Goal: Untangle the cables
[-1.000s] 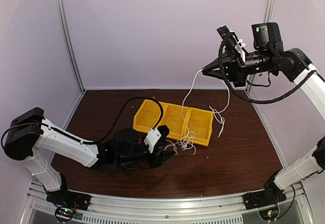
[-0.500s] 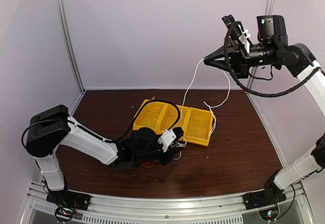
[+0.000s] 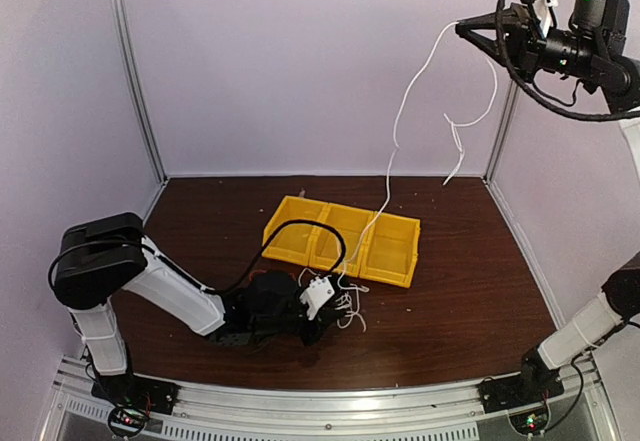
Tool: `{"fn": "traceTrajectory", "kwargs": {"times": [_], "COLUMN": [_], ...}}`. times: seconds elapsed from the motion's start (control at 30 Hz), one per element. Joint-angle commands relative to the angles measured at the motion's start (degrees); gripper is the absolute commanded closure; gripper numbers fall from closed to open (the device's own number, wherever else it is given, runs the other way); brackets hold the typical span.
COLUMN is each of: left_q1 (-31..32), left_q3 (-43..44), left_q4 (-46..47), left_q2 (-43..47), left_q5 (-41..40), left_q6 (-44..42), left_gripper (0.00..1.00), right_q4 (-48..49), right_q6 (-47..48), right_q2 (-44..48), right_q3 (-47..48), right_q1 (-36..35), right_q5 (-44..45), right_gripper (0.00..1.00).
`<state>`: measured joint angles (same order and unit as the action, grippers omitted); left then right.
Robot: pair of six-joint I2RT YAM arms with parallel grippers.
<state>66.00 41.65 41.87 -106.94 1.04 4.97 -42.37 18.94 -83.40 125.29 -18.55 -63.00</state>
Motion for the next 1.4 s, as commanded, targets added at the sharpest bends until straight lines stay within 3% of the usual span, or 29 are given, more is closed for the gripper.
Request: {"fn": "traceTrajectory", "kwargs": {"times": [0.0, 0.37, 0.5, 0.73, 0.83, 1.03, 1.37], "left_q1": [-0.2, -0.1, -0.1, -0.6, -1.6, -3.0, -2.8], "left_q3": [-4.6, -15.5, -20.9, -32.2, -33.4, -33.8, -26.4], "left_q4": [-0.5, -6.4, -14.8, -16.3, -16.5, -20.5, -18.2], "left_q2": [3.2, 17.1, 26.4, 41.1, 40.8, 38.3, 31.1], "left_q5": [0.4, -8.6, -15.8, -28.1, -30.5, -33.4, -26.5], "left_q6": [2.2, 7.4, 12.7, 23.0, 25.2, 33.4, 25.8], "left_gripper": [0.97, 1.00, 1.00, 1.00, 1.00, 1.00, 1.00], "right_q4": [4.0, 4.9, 6.3, 10.8, 19.4, 48.1, 40.2], "right_q6": [-4.6, -5.2, -7.0, -12.3, -18.0, -39.7, -27.2], "right_q2": [-0.6, -1.6, -1.5, -3.8, -3.0, -2.0, 0.8], "right_q3": [3.9, 4.6, 5.8, 9.4, 5.1, -7.5, -19.7], "right_q1": [2.2, 4.8, 6.2, 10.5, 14.3, 24.8, 24.3], "right_q5": [-4.3, -2.1, -1.9, -3.8, -4.8, -9.5, -6.0], "right_gripper": [1.00, 1.00, 1.00, 1.00, 1.00, 1.00, 1.00]}}
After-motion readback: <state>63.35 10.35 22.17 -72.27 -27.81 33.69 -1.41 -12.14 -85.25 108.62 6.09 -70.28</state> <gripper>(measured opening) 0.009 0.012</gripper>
